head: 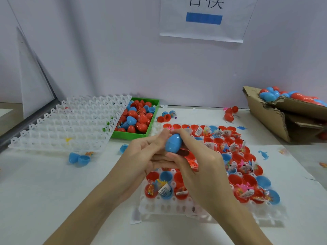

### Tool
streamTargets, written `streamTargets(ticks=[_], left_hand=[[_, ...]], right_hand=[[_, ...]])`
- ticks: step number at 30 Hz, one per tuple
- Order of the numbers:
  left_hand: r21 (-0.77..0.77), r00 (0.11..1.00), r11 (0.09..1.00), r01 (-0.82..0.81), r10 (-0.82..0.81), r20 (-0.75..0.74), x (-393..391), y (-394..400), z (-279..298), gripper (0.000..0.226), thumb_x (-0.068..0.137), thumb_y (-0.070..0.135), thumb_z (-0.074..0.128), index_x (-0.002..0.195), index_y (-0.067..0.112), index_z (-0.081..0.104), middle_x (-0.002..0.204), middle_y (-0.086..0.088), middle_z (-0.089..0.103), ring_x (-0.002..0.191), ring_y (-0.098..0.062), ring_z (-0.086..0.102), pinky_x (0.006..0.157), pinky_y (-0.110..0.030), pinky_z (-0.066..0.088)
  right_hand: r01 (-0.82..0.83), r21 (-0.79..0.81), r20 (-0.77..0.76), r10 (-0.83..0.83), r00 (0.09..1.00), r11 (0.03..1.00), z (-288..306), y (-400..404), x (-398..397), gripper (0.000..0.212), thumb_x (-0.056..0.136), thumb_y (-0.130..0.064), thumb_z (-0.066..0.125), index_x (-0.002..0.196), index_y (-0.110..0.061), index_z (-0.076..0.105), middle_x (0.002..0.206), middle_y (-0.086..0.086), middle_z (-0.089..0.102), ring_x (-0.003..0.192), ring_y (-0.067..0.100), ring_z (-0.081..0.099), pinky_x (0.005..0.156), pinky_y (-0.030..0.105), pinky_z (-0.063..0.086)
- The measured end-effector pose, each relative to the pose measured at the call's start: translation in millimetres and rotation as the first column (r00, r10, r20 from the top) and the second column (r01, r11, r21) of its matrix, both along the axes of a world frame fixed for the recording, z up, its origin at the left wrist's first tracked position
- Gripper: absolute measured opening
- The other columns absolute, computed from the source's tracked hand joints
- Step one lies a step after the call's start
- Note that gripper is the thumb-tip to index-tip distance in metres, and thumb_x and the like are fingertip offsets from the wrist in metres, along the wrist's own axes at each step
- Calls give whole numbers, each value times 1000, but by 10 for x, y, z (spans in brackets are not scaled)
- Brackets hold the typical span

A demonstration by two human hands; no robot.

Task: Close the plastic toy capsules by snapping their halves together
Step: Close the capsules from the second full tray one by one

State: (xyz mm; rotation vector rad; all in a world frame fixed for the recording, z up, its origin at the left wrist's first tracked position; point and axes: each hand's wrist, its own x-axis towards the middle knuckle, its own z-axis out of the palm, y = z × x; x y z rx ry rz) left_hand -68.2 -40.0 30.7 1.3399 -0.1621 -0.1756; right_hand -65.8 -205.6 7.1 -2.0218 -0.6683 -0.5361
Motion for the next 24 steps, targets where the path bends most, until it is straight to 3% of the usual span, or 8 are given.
streamTargets(ticks=[2, 4, 6, 10, 14, 19, 22, 24], left_hand=[[63, 999, 998, -27, 25, 41, -19, -18, -13, 35, 93, 46, 71, 107, 15, 79, 101, -18, 79, 94, -30, 78, 83, -29, 62], [72, 998, 996, -50, 47, 46, -24, -32, -37, 38, 89, 43, 73, 106, 9, 76, 97, -19, 79, 90, -30, 79, 80, -28, 62], [55, 998, 997, -60, 57, 39, -26, -38, -51, 44, 85, 43, 74, 108, 6, 76, 97, -20, 79, 90, -32, 79, 79, -29, 62], [82, 994, 992, -97, 93, 51, -4, -14, -48, 40, 83, 46, 74, 101, 11, 78, 93, -19, 79, 87, -32, 79, 81, -32, 64], [230, 972, 951, -206, 171, 161, 18, -20, -86, 39, 81, 46, 74, 106, 17, 74, 91, -5, 81, 86, -22, 80, 79, -24, 62], [229, 938, 925, -304, 248, 243, 41, -3, -112, 48, 73, 49, 77, 114, 27, 68, 99, 6, 80, 92, -11, 78, 77, -14, 58], [151, 882, 898, -413, 353, 311, 95, 45, -86, 37, 86, 47, 68, 113, 22, 65, 100, 1, 80, 88, -16, 78, 79, -22, 62], [72, 849, 880, -469, 427, 310, 123, 105, -68, 32, 93, 43, 61, 108, 15, 67, 93, -4, 79, 80, -20, 77, 71, -22, 61]], right_hand=[[103, -15, 31, -103, 994, 995, 24, 18, 4, 47, 94, -21, 64, 138, -4, 60, 112, -17, 61, 110, -10, 53, 92, 0, 44], [112, -57, 127, -104, 986, 992, 2, 27, 5, 50, 93, -16, 62, 139, 2, 56, 106, -14, 58, 107, -12, 49, 88, -6, 38], [107, -58, 192, -94, 977, 993, 19, 21, 9, 50, 94, -15, 61, 140, 3, 55, 106, -13, 58, 107, -11, 49, 88, -6, 38], [33, -110, 100, -22, 995, 993, 33, -11, 35, 49, 99, -34, 57, 142, -10, 56, 118, -6, 70, 107, -6, 57, 92, -1, 42], [86, -186, 92, -70, 993, 979, 10, -34, 79, 51, 98, -31, 64, 146, -20, 55, 127, -7, 54, 110, -8, 45, 95, 1, 39], [90, -163, 56, -82, 995, 982, 26, -2, 72, 53, 97, -31, 62, 148, -21, 51, 125, -9, 49, 109, -3, 48, 94, 6, 45], [126, 117, -154, -108, 982, 985, 134, -52, 163, 47, 96, -26, 69, 142, -28, 57, 116, -16, 59, 103, -4, 60, 86, 6, 48], [195, 479, -404, 18, 915, 856, 328, -226, 350, 29, 96, -27, 71, 124, -34, 66, 107, -15, 73, 100, -3, 69, 80, 11, 55]])
